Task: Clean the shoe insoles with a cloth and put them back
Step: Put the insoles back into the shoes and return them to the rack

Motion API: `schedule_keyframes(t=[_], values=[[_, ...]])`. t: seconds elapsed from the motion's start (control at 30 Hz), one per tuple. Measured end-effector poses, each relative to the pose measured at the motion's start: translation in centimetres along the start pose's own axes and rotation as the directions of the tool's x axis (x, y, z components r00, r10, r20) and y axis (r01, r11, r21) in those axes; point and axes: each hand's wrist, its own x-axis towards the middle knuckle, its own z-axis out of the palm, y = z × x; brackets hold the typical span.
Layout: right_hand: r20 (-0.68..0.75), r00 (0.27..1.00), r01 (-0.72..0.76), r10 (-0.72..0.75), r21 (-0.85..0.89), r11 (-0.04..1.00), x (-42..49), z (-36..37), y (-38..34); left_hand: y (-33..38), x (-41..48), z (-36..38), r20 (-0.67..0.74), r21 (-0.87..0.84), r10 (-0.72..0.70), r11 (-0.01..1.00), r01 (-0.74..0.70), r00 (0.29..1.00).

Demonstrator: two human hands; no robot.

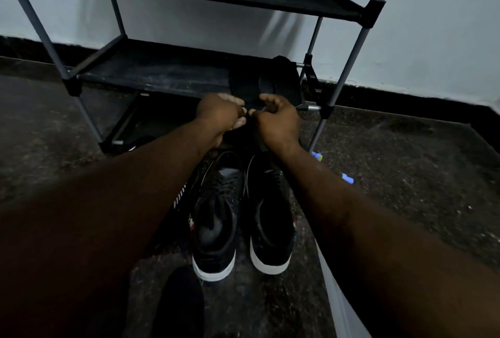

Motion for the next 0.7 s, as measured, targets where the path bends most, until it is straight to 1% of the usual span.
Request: schedule_keyframes(t=[0.1,0.2,0.4,0.5,0.57,0.7], values=[[-0.035,0.999,-0.019,0.018,-0.028,0.999,0.9,0.2,0.4,0.1,0.7,0.1,-0.009,0.001,0.009,1.0,-0.009,1.0],[-0.065,0.997,-0.04,0.04,0.003,0.999,1.8,1.1,1.1,0.0,1.2,0.4,0.0,0.012,0.032,0.999,-0.032,0.999],[-0.096,0.995,-0.02,0.016,-0.032,0.999,2.2,1.5,0.6,-0.6,1.7,0.9,0.006,0.036,0.094,0.995,-0.094,0.996],[-0.083,0.996,-0.032,0.03,-0.028,0.999,1.8,1.7,0.4,-1.3,1.0,0.6,-0.003,0.116,0.148,0.982,-0.147,0.989],[-0.075,0.997,-0.006,0.003,-0.033,0.999,1.1,1.5,0.3,-2.0,0.5,0.3,-0.021,0.189,0.185,0.966,-0.178,0.982],[-0.092,0.992,0.083,-0.091,-0.089,0.993,-2.3,0.6,0.0,-2.9,-2.1,-0.6,-0.06,0.223,0.277,0.94,-0.257,0.959]])
